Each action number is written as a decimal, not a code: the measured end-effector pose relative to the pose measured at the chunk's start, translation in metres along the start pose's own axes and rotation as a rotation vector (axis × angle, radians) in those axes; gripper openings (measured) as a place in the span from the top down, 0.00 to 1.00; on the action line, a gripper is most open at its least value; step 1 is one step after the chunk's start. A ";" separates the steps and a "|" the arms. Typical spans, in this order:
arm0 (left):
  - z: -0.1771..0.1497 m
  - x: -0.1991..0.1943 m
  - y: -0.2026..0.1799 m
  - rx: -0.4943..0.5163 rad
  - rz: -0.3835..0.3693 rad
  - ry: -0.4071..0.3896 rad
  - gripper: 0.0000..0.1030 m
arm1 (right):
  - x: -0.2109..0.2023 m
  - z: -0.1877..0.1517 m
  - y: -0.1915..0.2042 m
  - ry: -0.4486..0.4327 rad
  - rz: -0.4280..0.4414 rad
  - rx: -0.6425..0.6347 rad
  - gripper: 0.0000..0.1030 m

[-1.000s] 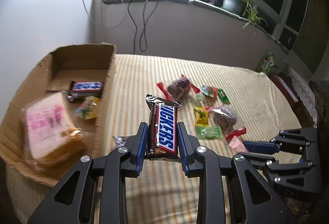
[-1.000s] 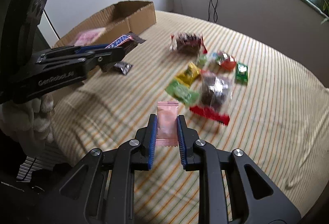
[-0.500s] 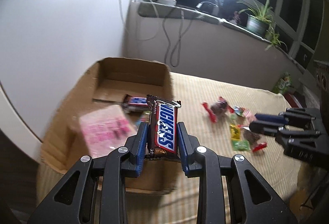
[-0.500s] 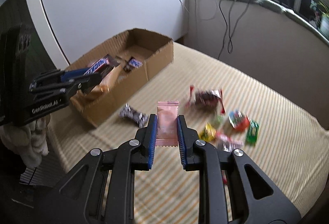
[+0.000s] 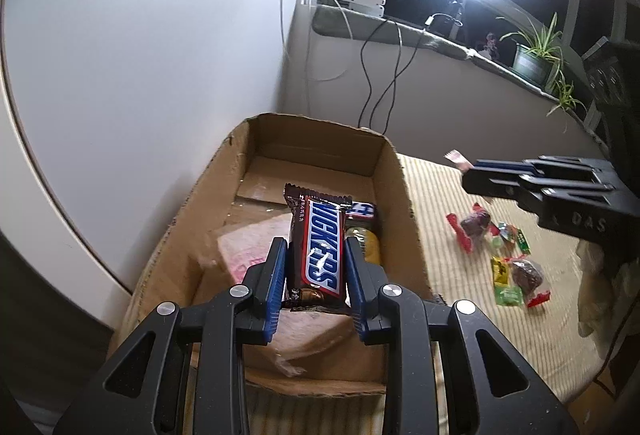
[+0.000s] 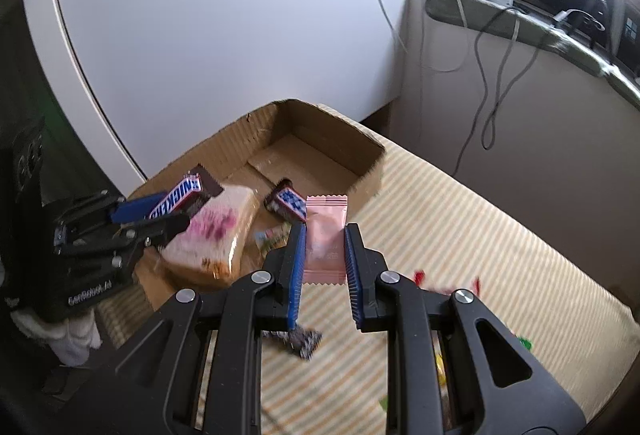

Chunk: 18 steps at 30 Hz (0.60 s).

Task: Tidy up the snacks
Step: 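Carry both candies into the box and open both tools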

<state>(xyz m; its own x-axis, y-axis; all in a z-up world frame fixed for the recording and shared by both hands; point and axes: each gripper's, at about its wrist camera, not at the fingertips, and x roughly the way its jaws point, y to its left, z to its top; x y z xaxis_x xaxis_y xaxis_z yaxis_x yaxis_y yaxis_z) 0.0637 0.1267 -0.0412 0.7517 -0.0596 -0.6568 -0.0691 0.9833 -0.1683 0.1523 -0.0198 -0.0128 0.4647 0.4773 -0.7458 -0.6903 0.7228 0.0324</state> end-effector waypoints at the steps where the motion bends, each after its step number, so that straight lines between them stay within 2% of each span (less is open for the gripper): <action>1: 0.000 0.000 0.001 -0.002 0.001 0.000 0.74 | 0.005 0.004 0.001 0.003 0.004 -0.003 0.81; 9: 0.006 0.010 0.009 -0.011 0.010 0.010 0.74 | 0.049 0.032 0.007 0.032 0.013 -0.028 0.81; 18: 0.009 0.018 0.014 -0.016 0.018 0.020 0.74 | 0.081 0.043 0.001 0.069 0.048 -0.021 0.80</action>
<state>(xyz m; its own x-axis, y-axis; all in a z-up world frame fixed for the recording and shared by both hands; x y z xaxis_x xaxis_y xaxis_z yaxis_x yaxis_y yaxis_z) 0.0823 0.1410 -0.0491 0.7373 -0.0453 -0.6741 -0.0931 0.9814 -0.1677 0.2132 0.0409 -0.0447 0.3919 0.4746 -0.7882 -0.7227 0.6889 0.0554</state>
